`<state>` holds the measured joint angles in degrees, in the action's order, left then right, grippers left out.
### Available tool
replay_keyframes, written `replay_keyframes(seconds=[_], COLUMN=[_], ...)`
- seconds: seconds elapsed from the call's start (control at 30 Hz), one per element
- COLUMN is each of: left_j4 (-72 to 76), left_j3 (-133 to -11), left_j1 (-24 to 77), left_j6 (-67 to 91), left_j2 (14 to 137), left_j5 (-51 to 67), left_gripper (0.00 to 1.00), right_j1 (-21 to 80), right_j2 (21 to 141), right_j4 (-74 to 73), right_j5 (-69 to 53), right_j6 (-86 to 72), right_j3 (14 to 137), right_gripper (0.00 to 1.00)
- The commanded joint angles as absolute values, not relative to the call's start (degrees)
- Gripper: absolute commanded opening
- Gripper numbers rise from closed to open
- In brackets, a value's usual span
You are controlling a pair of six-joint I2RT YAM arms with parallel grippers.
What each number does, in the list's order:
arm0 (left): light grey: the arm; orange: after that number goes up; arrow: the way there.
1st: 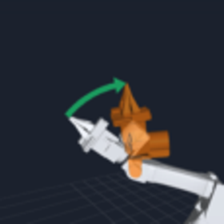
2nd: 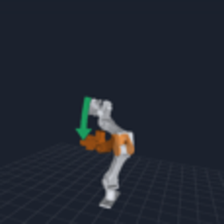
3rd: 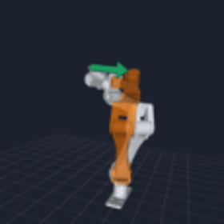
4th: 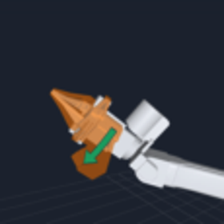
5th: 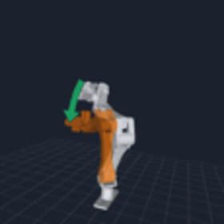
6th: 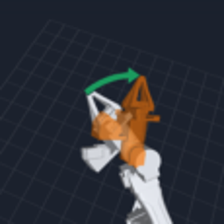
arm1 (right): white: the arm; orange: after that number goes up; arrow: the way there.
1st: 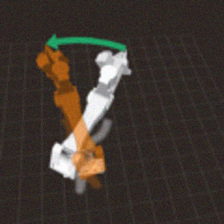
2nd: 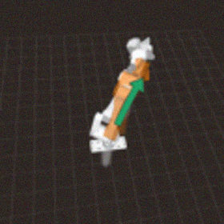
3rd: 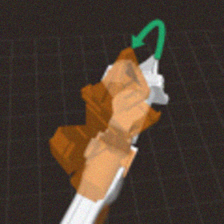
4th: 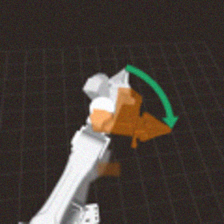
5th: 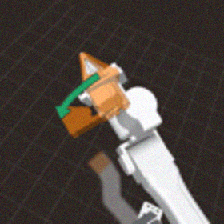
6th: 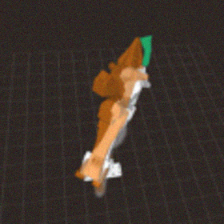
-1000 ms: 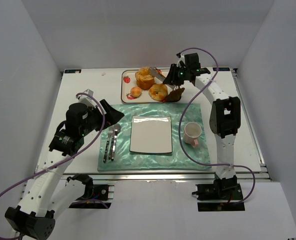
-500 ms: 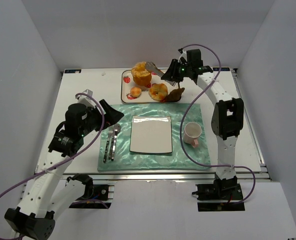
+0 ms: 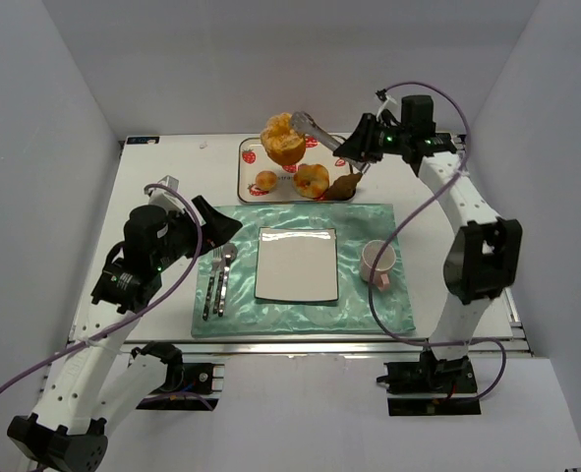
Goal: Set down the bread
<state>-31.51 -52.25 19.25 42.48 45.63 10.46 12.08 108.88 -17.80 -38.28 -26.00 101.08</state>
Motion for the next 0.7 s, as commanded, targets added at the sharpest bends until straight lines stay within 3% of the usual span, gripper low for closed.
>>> replay_keyframes(seconds=[0.0, 0.17, 0.43, 0.67], left_j4=[-31.2, -30.06, -27.51, -26.89], left_j3=[-54.41, -53.79, -51.95, -50.36], left_j1=[19.42, 19.42, 19.42, 19.42], left_j6=[42.01, 41.22, 40.34, 40.43], left_j2=[44.39, 44.21, 44.03, 42.89], left_j5=[9.76, 10.28, 12.48, 14.59], left_gripper=[0.98, 0.98, 0.98, 0.98], right_j1=[12.3, 12.3, 12.48, 12.48], right_j2=[99.07, 85.38, 69.02, 64.86], right_j4=[-16.78, -22.22, -32.6, -31.65], right_j5=[-48.42, -52.12, -46.68, -43.25], right_j6=[-21.54, -15.84, -6.16, -4.92], right_j3=[92.6, 78.15, 60.24, 51.95], right_gripper=[0.0, 0.0, 0.0, 0.0])
